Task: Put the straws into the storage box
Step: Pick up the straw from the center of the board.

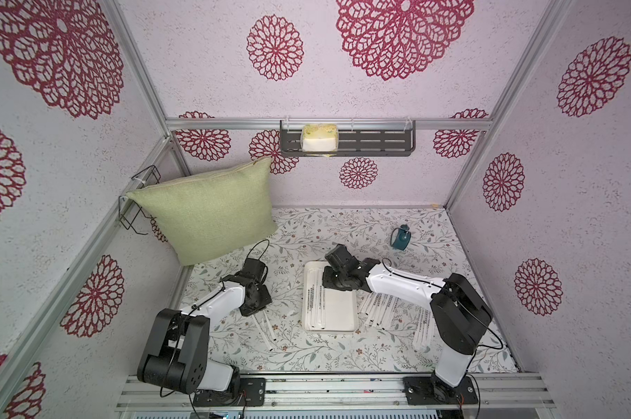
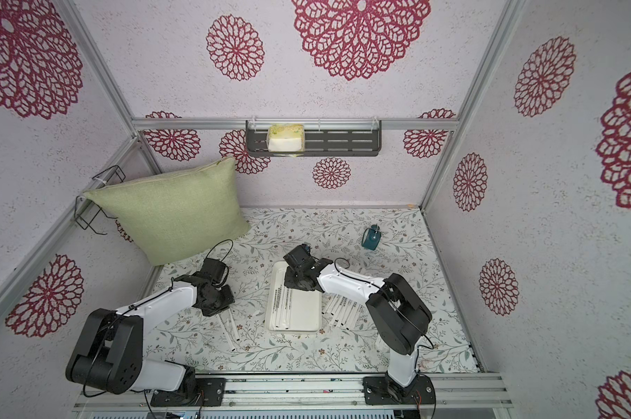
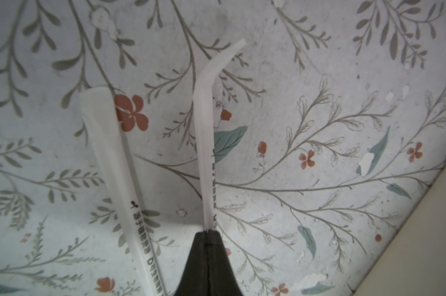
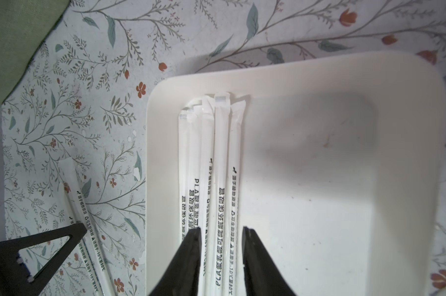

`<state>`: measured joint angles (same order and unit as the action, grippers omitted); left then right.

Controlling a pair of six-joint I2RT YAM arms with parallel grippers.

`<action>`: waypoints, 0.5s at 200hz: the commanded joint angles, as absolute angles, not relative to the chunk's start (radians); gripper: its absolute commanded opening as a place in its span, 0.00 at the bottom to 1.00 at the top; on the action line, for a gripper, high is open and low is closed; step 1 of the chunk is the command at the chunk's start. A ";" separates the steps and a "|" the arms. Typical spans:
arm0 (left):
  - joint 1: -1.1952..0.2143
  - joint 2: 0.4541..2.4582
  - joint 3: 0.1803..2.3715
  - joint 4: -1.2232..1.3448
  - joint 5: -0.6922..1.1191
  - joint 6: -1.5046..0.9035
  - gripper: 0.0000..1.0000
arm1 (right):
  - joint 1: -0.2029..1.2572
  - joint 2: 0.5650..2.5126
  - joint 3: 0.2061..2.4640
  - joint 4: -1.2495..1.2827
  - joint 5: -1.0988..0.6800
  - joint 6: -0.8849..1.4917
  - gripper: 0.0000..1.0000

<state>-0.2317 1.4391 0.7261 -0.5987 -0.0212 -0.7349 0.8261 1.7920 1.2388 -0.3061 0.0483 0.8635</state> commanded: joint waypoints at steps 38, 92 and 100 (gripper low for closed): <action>-0.281 1.342 0.787 -0.624 -0.031 -0.737 0.00 | 0.804 1.726 1.210 -0.285 0.045 0.837 0.34; -0.338 1.278 0.906 -0.654 0.016 -0.720 0.00 | 0.773 1.696 1.194 -0.288 0.049 0.837 0.33; -0.370 1.281 0.941 -0.651 0.015 -0.729 0.00 | 0.762 1.684 1.189 -0.286 0.052 0.835 0.33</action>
<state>-0.3061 1.3079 0.8608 -0.6456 -0.0078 -0.7269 0.7937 1.7622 1.1976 -0.2909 0.0467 0.8558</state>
